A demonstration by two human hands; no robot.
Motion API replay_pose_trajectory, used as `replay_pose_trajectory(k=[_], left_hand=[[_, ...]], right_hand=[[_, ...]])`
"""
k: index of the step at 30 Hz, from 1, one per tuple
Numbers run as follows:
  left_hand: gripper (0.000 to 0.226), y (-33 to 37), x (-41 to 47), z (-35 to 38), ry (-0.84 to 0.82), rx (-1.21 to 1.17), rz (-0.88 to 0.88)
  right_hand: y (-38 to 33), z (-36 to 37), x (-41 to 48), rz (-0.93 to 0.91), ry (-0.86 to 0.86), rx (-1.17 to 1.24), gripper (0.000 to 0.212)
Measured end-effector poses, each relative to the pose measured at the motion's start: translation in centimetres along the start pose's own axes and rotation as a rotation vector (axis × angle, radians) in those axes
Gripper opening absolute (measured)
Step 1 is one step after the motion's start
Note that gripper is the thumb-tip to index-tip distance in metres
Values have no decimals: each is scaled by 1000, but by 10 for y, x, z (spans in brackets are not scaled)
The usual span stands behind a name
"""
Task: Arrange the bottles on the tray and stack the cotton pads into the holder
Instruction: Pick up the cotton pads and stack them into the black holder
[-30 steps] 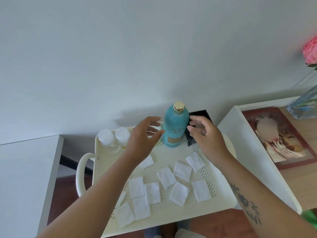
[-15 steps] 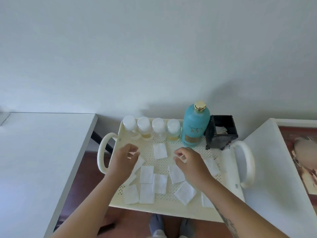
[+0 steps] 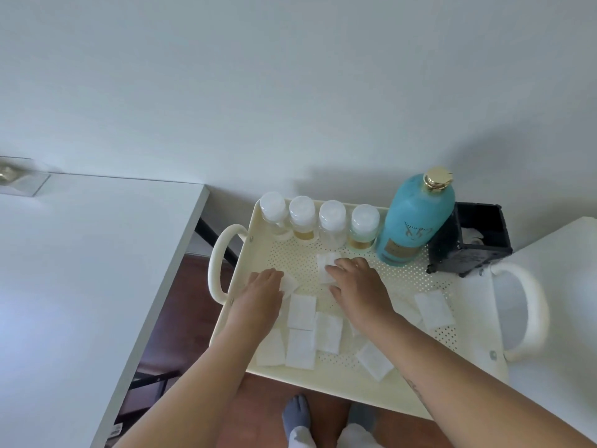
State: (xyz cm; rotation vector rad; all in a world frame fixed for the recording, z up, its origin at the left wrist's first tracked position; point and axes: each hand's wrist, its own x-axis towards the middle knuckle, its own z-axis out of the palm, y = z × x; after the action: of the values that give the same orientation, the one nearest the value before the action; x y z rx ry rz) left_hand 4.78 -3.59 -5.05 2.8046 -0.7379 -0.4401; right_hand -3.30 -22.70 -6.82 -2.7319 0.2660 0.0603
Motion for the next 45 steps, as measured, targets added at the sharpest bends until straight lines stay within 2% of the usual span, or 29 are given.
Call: replay_pose_trajectory(k=[5,10,14,19,24,32,38,45], left_hand=[[28,0,9,5,-12,38,-16],[29,-1,14,6,-19,-53,-52],[31,-2,19,0,-64,-148,-121],[35,-4,26,-3,-91,-159,-134],[28,-7,33,-3,-161,-247,-168],[7,-7,29,-6,-23,-276,-76],[1,-3,19,-14,73,-368,12],[7,19,5,-29,53,-571,85]], right_hand=[[-5,1,3,-19,13,-115,14],[-10,-1,3,-23,22,-149,8],[-9,-1,-5,29,18,-108,8],[-9,0,-6,31,6,-28,33],[-11,3,-1,21,31,-71,18],[-10,0,-8,6,80,-70,12],[-17,-8,-28,59,239,64,6],[-20,-29,-59,153,389,185,10]])
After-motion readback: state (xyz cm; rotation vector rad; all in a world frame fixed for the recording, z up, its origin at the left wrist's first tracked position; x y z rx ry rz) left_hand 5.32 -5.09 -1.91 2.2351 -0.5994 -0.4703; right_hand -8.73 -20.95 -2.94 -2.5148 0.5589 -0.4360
